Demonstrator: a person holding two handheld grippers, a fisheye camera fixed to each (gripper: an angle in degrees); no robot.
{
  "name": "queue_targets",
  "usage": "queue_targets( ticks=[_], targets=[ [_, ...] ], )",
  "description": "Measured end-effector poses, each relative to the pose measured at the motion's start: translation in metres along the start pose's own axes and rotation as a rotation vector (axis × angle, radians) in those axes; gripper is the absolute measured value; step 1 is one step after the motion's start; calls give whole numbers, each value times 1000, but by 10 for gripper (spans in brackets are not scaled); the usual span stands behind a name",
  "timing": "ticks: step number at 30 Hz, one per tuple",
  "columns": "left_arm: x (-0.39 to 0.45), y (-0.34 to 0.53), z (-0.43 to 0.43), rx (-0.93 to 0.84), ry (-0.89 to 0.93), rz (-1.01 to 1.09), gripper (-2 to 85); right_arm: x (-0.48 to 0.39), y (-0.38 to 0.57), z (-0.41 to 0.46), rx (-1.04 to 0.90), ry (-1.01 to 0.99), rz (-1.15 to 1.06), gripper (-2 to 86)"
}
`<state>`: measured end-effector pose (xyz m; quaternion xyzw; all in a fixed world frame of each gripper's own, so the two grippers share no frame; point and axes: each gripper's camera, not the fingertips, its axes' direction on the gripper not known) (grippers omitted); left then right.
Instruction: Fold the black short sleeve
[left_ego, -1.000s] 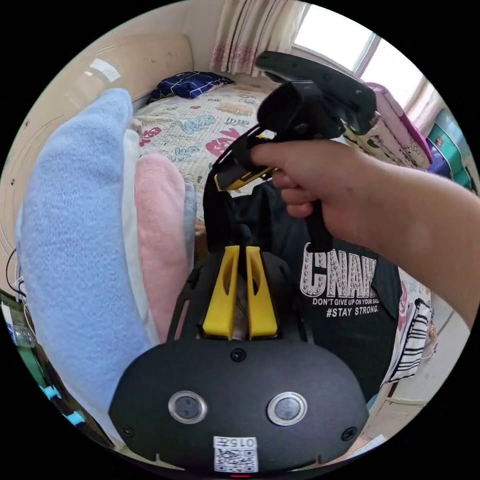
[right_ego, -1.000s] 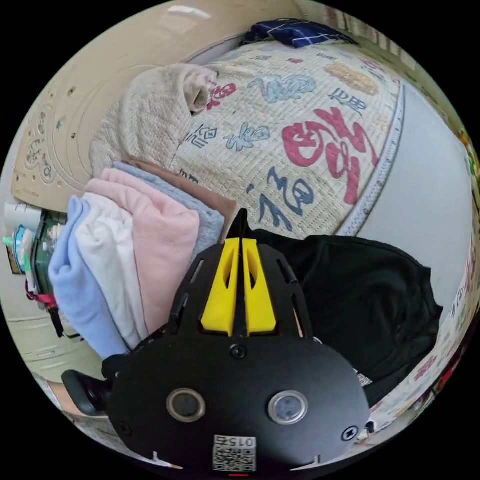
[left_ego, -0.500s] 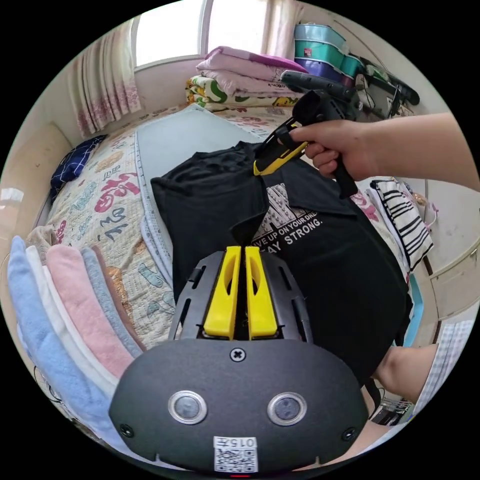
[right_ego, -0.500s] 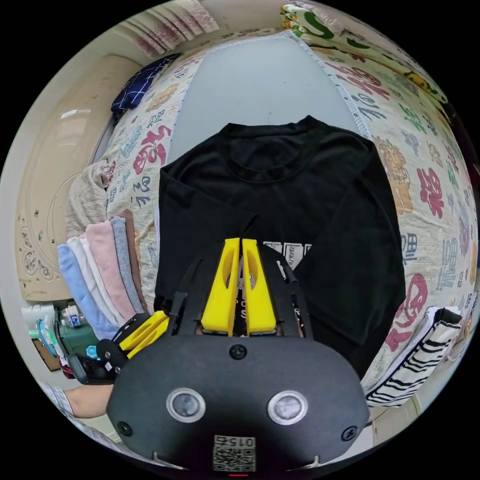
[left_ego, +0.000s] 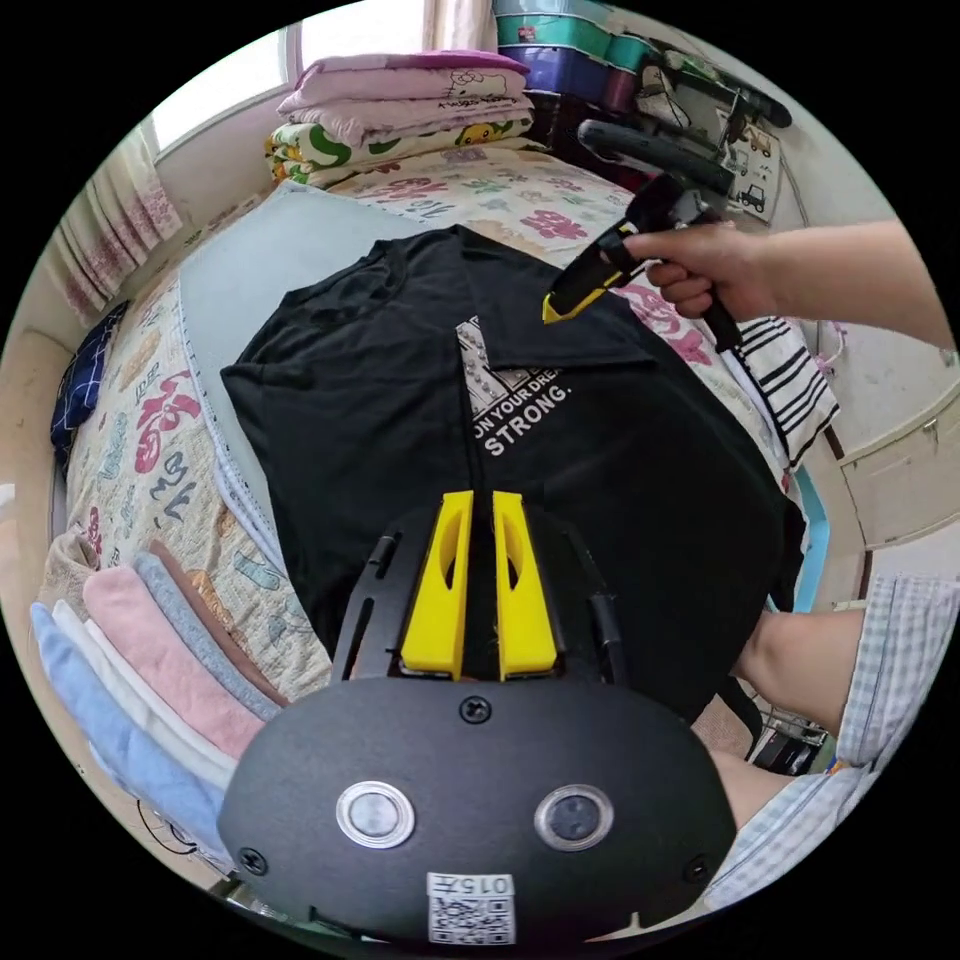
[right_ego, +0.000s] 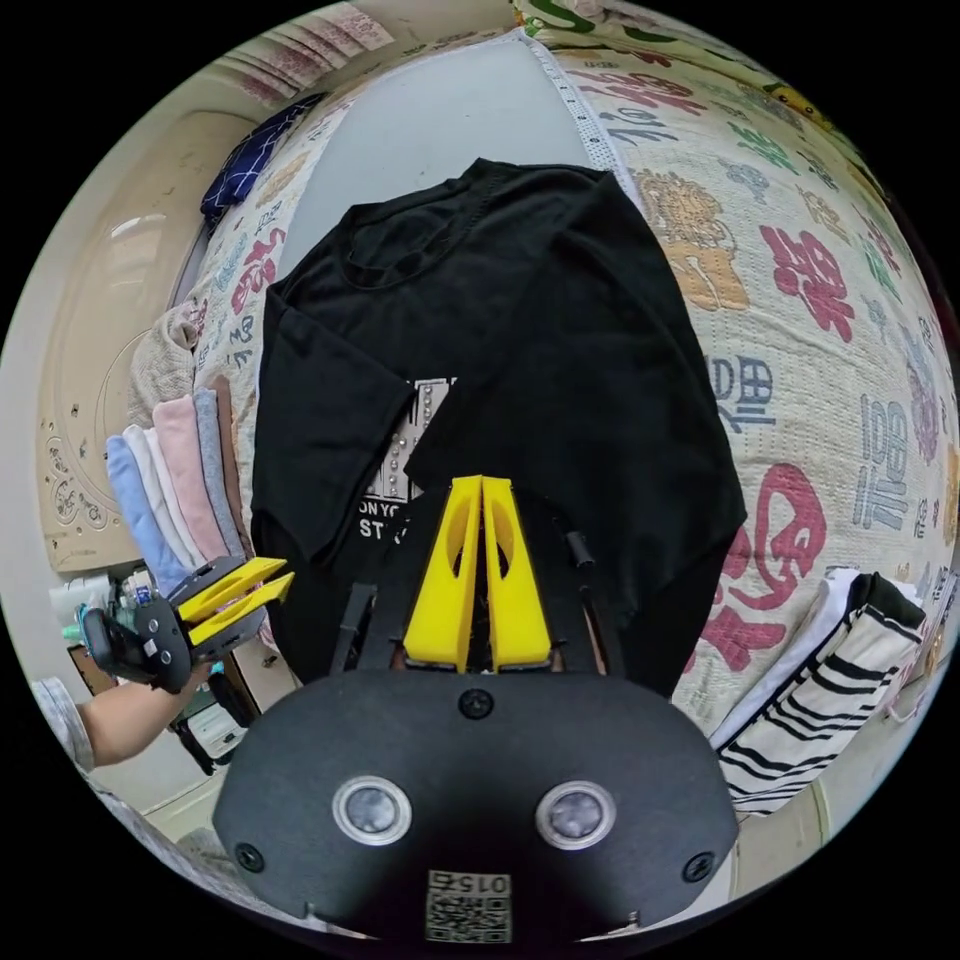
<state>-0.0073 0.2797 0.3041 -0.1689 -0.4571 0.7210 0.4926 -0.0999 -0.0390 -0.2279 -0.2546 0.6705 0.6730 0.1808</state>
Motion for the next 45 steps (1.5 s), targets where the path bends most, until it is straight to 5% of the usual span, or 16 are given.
queue_targets(
  ticks=[7,12,19,21,24,33,45],
  targets=[
    [-31,-46,71,-215,-41,-27,13,5,-10,-2,-92,-49,50,-7],
    [-68,-56,81,-258,101,-72,3,-21,-4,-28,-109,-20,-45,-3],
    [-211,-124,42,-3,-22,-359,37,-29,-75,-105,118,77,-44,61],
    [-267,-156,46,63,61,-442,63,-36,-108,-116,139,112,-39,73],
    [-308,-194,66,38,64,-469,81,-49,-135,-122,133,117,-21,84],
    [-325,-222,126,-212,14,-302,70,-76,-128,-121,78,103,-12,60],
    [-350,-233,85,-199,-42,-339,-2,-104,-73,-215,111,154,-53,-4]
  ],
)
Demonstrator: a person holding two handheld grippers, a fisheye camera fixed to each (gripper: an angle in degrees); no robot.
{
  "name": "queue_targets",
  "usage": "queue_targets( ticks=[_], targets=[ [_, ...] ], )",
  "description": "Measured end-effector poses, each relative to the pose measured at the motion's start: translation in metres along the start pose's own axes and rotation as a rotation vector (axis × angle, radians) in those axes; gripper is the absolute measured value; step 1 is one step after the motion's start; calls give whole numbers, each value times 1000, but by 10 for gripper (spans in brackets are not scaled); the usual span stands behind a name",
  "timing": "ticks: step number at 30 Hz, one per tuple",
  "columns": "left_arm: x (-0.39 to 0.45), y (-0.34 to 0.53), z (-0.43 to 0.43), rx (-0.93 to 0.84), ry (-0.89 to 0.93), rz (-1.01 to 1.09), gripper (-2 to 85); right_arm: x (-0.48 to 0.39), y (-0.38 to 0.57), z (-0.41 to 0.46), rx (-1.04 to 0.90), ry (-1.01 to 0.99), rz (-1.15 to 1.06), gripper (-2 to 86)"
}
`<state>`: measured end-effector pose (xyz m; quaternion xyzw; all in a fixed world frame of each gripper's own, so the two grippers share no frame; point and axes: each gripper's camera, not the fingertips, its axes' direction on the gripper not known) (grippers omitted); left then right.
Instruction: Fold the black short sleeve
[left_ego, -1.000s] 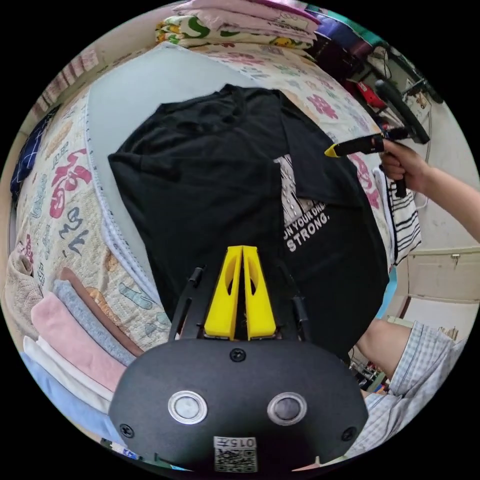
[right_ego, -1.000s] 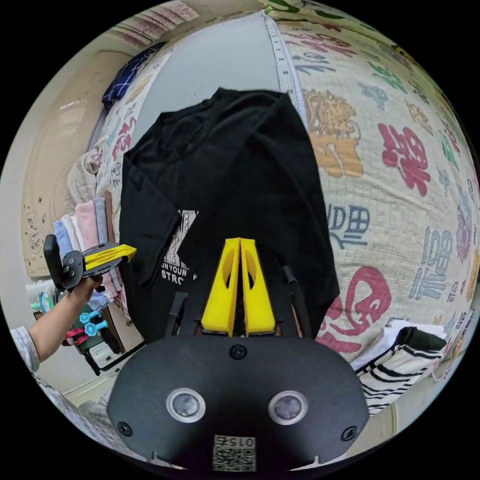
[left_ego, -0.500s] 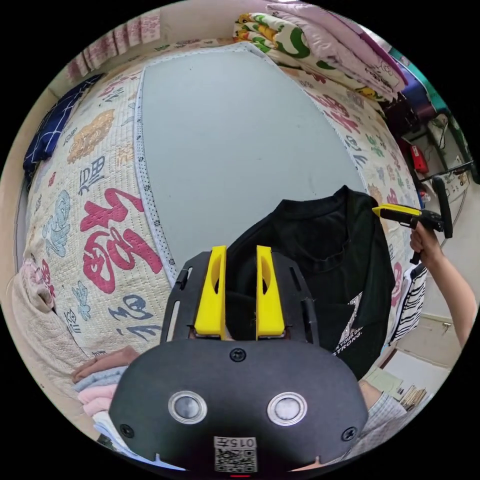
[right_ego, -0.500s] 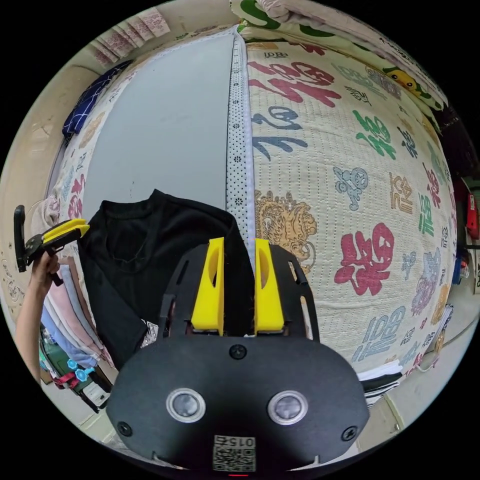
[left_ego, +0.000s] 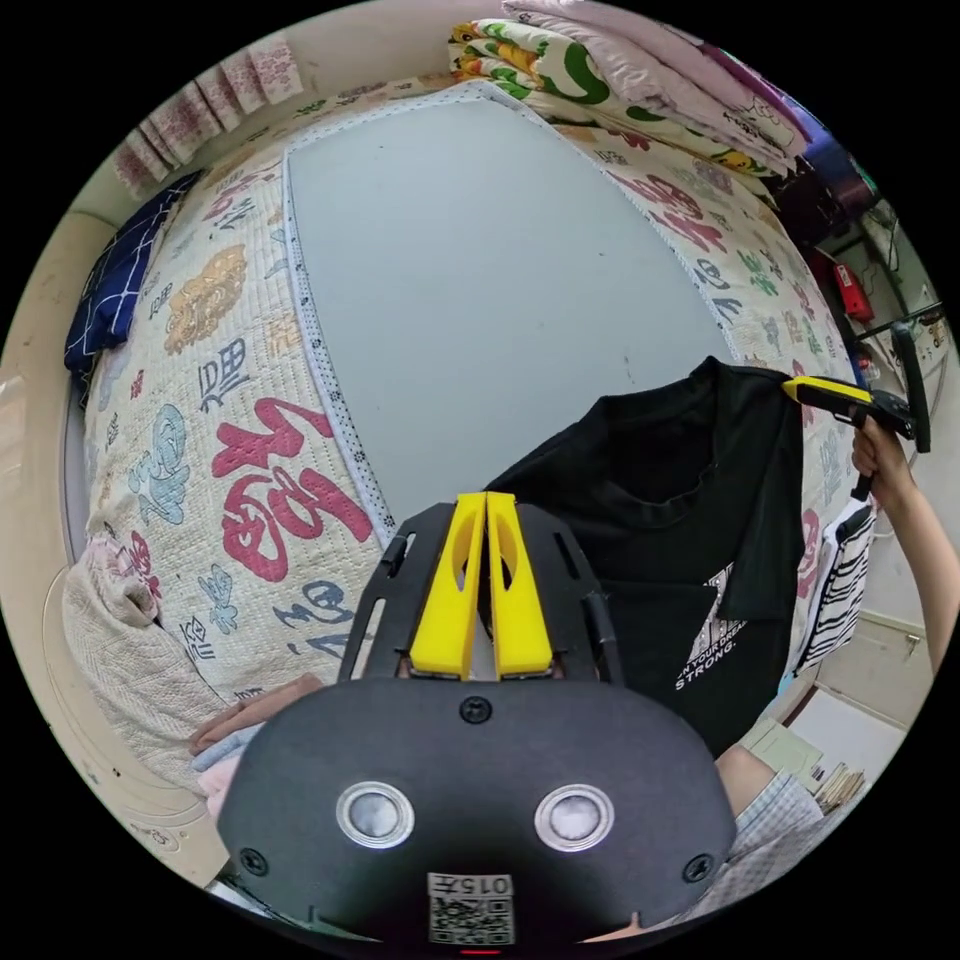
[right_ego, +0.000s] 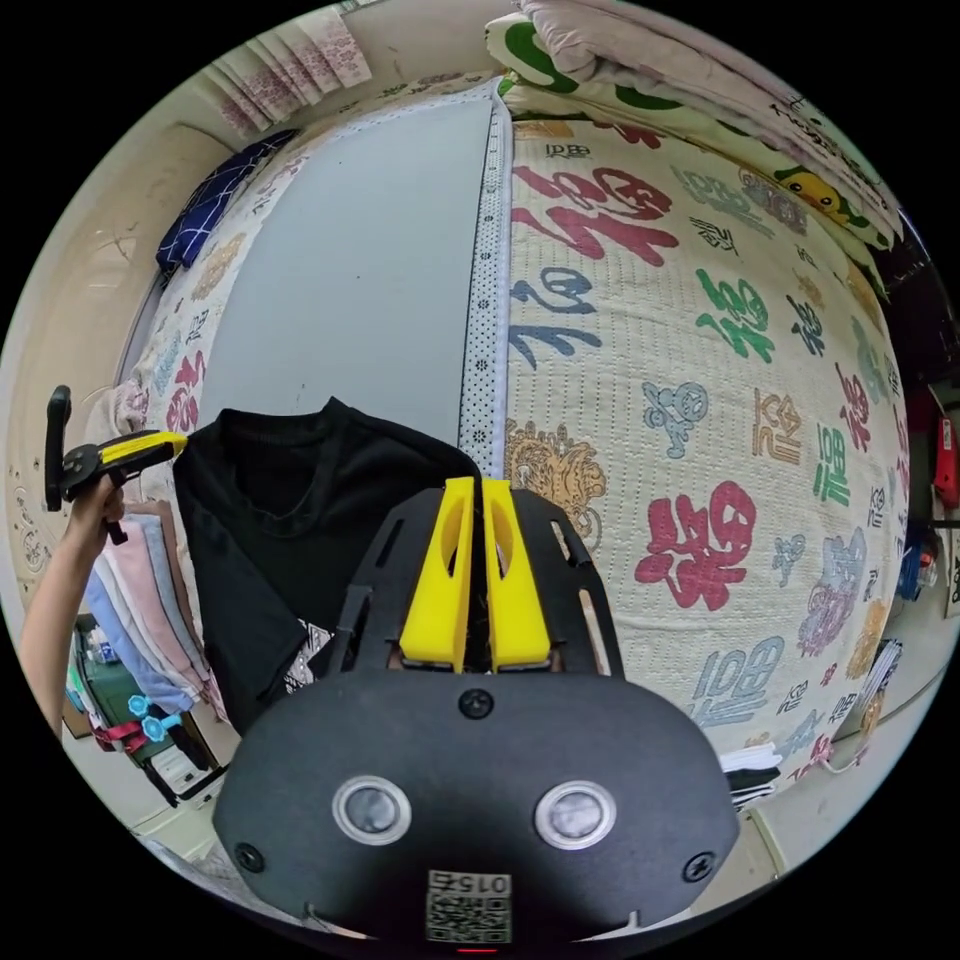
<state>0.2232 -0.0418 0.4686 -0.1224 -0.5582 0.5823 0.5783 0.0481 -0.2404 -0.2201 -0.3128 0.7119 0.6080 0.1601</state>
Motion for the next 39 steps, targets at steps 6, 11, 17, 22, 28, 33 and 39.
queue_targets(
  ticks=[6,11,17,22,28,33,39],
  targets=[
    [-20,-2,-61,168,16,-25,-3,8,13,-95,142,-56,35,-5],
    [-17,52,-111,292,76,78,-3,17,77,-173,205,-162,-77,-5],
    [13,220,-107,155,317,232,-3,65,269,-184,-8,-421,-142,-4],
    [57,350,-38,-49,410,191,-3,66,408,-147,-169,-436,-136,-3],
    [90,430,26,-201,322,106,-2,70,487,-95,-285,-319,-114,0],
    [70,437,26,-114,348,-256,18,89,491,-80,-226,-326,-3,6],
    [69,418,51,-64,469,-572,110,101,482,-70,-232,-296,-10,6]
  ],
)
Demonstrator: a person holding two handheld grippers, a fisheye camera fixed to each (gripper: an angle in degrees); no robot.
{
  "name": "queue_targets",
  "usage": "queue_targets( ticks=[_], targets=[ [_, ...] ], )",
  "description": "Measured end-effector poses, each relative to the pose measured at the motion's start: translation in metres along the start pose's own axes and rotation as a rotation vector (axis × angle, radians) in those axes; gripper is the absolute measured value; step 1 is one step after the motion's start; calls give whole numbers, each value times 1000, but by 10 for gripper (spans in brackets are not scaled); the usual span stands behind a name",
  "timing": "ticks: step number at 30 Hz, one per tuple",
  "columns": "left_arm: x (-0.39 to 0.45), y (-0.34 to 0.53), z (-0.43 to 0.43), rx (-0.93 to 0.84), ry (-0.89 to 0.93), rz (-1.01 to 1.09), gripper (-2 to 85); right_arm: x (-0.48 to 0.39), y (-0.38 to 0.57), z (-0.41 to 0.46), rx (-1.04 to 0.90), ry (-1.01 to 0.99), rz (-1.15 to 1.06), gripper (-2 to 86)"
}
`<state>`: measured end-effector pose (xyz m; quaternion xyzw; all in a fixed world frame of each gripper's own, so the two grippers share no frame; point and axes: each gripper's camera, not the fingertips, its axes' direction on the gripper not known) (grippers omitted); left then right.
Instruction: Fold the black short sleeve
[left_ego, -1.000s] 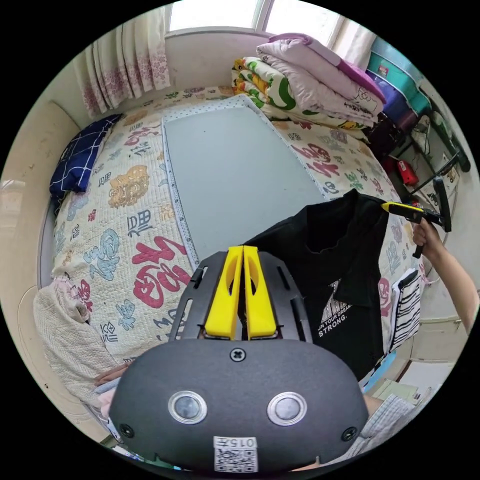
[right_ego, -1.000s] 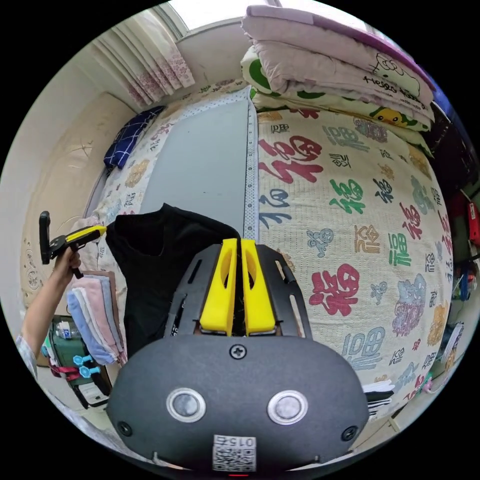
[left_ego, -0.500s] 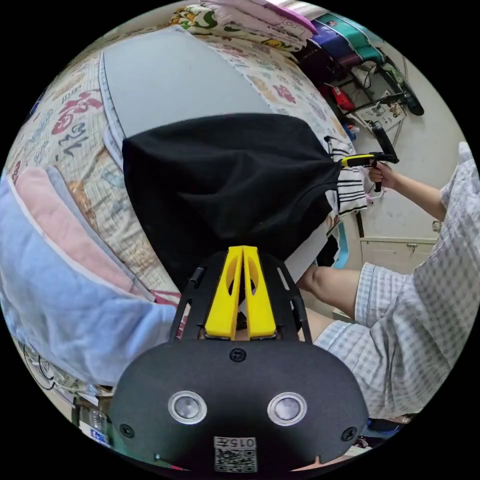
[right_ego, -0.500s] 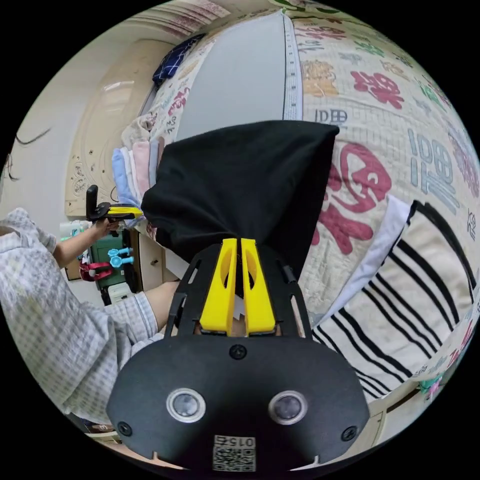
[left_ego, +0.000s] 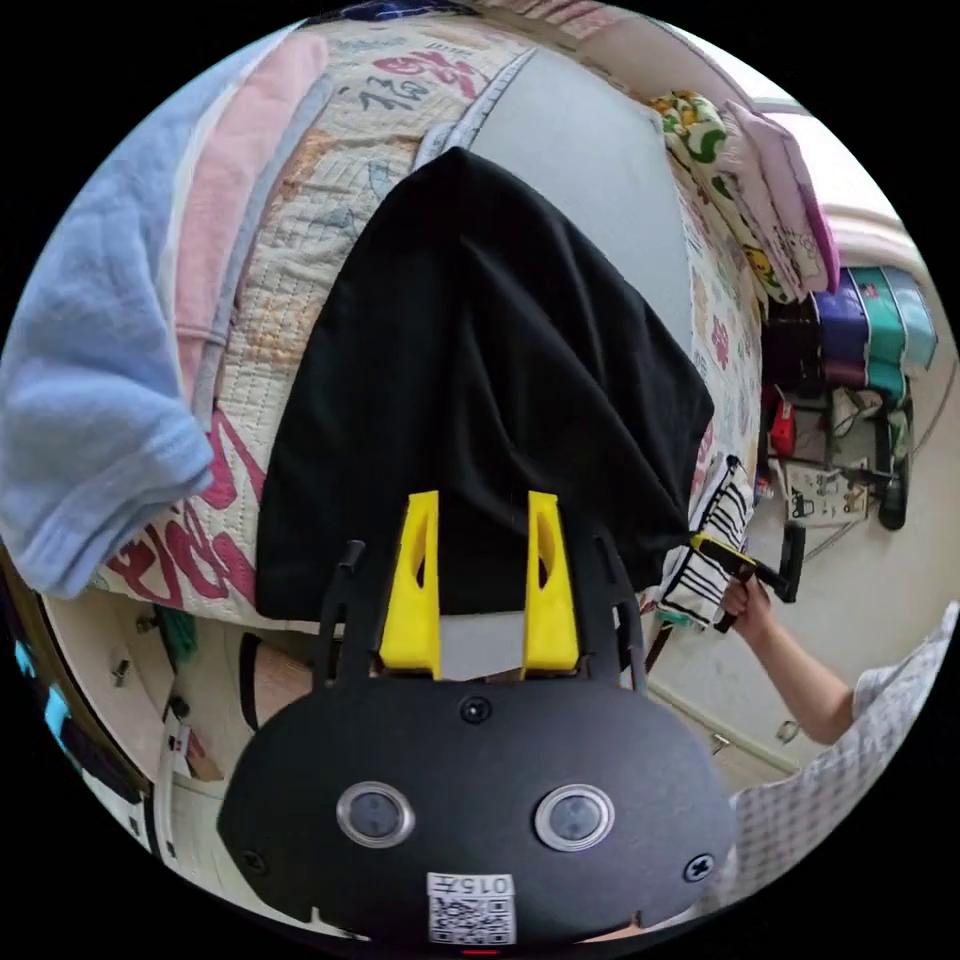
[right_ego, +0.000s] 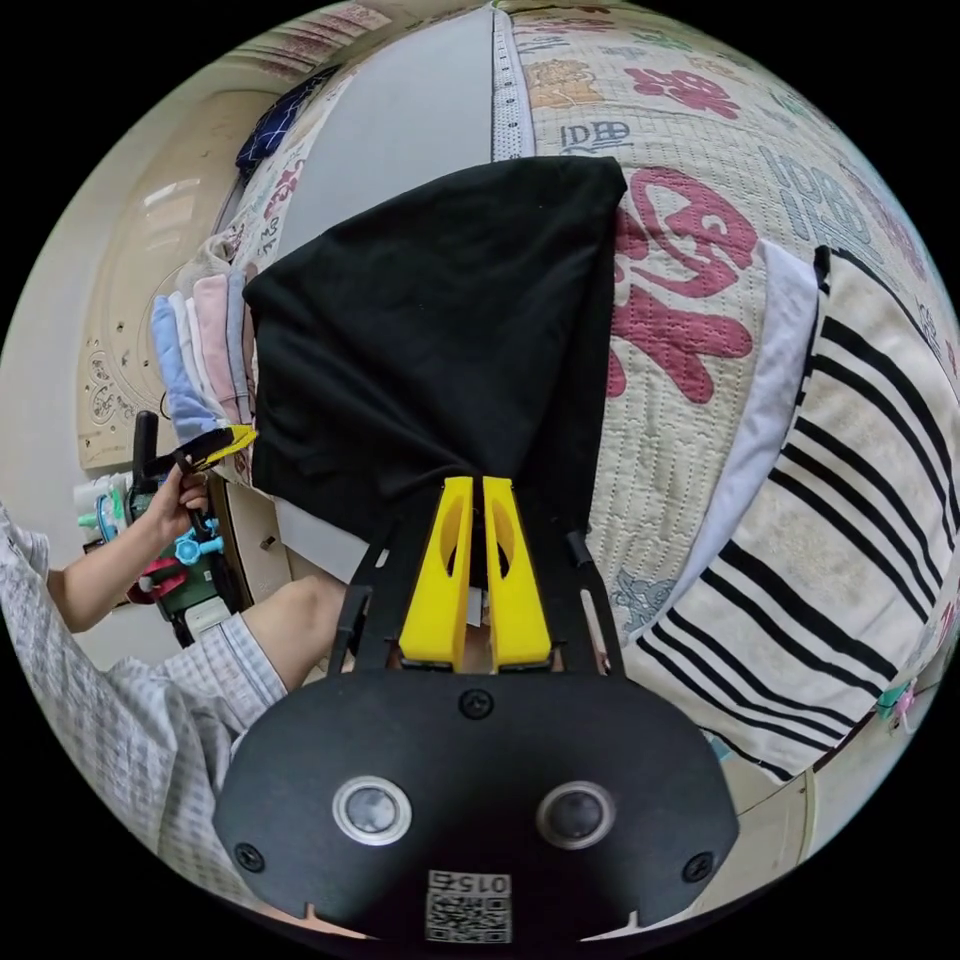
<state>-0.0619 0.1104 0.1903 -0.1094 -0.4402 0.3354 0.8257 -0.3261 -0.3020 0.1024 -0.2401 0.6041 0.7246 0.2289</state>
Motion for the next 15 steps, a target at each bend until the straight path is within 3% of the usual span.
queue_targets(
  ticks=[6,10,15],
  targets=[
    [9,-4,13,-10,20,-94,11,17,-13,2,-8,24,-37,6],
    [-5,7,-10,-8,45,-206,-2,27,-15,0,-5,13,-61,4],
    [1,28,-41,-10,-20,-165,-5,29,-20,12,-42,59,-136,4]
  ],
)
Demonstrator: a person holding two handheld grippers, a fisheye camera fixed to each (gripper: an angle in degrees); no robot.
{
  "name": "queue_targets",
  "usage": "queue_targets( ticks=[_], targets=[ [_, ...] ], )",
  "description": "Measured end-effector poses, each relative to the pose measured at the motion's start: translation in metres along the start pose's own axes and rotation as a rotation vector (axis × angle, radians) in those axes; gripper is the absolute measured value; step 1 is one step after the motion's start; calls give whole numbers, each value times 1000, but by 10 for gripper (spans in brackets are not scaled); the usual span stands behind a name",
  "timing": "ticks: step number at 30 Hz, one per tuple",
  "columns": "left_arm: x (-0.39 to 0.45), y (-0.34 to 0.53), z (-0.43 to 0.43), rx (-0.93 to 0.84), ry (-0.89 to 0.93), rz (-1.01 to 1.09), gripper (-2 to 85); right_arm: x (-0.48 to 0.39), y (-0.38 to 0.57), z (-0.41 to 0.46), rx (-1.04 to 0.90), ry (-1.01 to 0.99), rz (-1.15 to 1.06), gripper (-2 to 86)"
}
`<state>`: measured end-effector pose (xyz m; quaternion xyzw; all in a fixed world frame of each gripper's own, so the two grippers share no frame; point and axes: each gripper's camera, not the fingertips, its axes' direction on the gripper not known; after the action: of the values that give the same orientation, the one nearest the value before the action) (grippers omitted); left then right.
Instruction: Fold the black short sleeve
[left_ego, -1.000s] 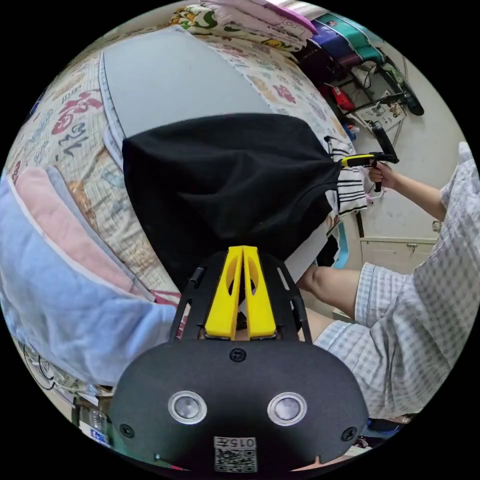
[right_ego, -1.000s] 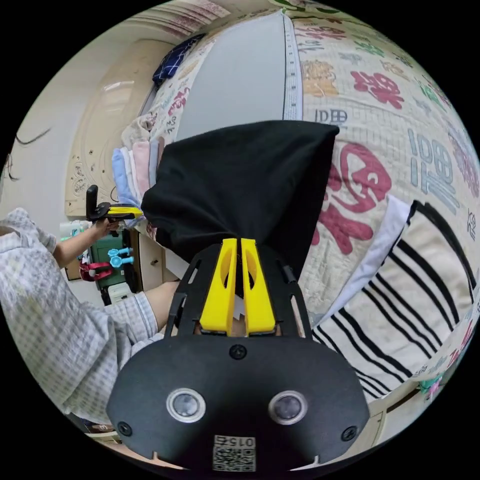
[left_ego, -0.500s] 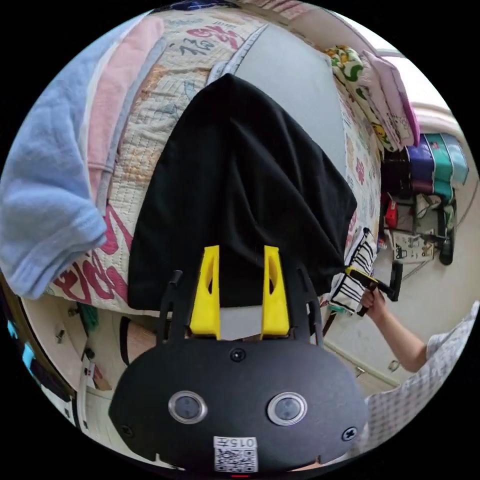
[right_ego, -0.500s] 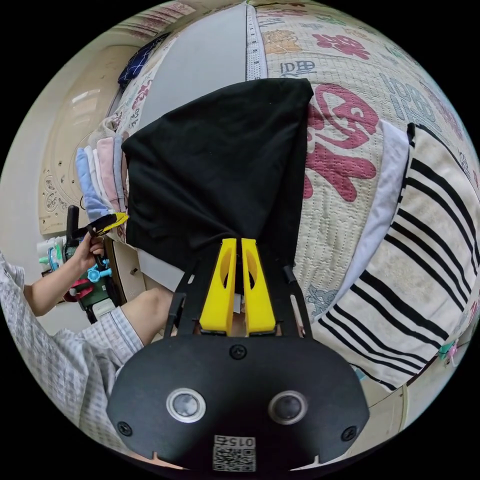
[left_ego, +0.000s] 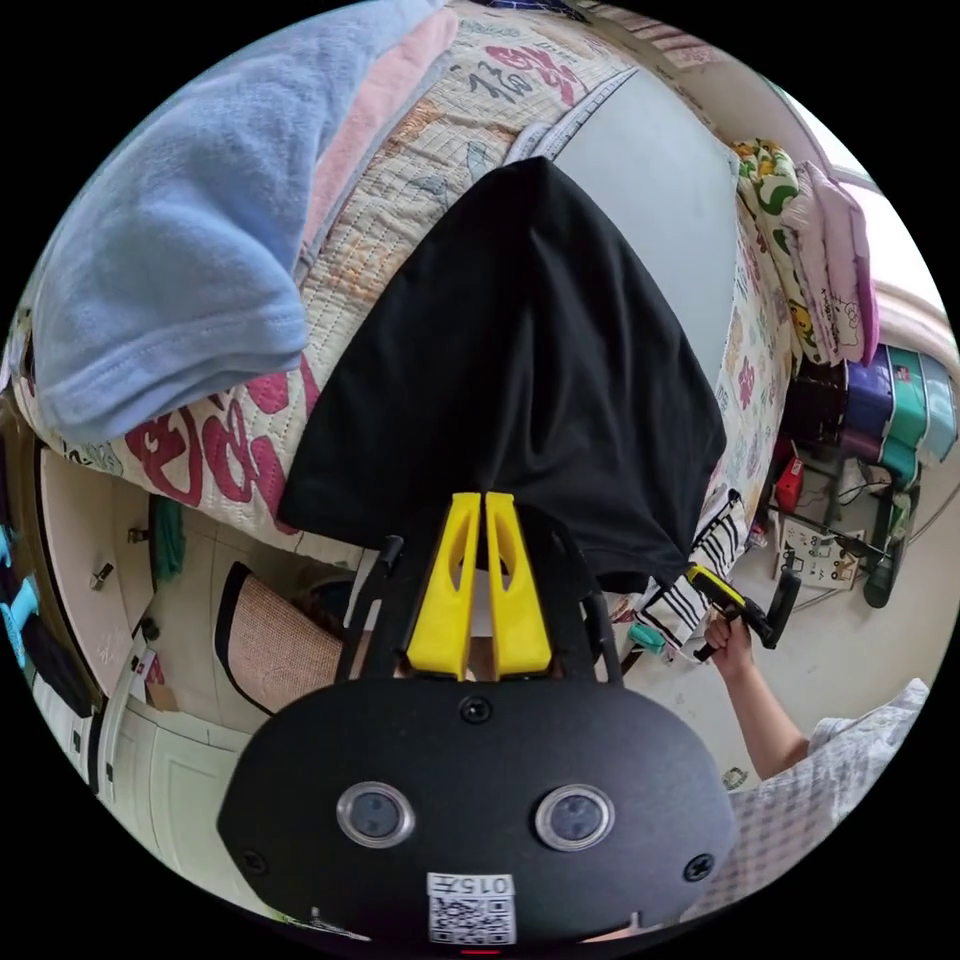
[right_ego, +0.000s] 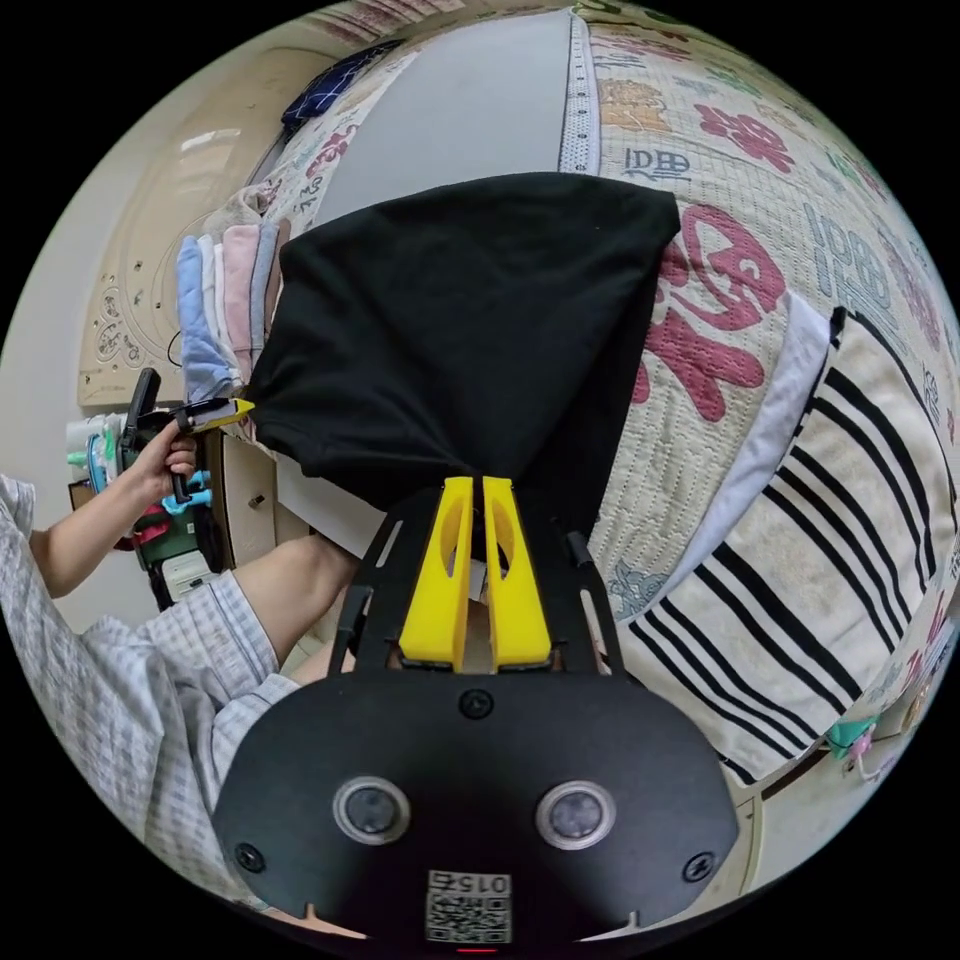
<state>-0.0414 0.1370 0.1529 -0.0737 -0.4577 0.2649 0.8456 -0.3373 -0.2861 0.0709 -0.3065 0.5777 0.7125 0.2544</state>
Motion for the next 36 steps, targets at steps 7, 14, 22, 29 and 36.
queue_targets(
  ticks=[7,14,22,29,36],
  targets=[
    [24,5,34,-72,-177,38,-1,17,-35,72,-177,218,-57,7],
    [47,11,47,-98,-276,88,5,63,-70,107,-228,195,9,37],
    [68,24,52,-123,-321,321,1,112,-98,148,-183,207,125,27],
    [73,51,43,-104,-309,532,1,174,-105,179,-65,167,241,11],
    [55,73,29,-84,-180,610,-1,206,-122,219,-67,333,154,7]
  ],
)
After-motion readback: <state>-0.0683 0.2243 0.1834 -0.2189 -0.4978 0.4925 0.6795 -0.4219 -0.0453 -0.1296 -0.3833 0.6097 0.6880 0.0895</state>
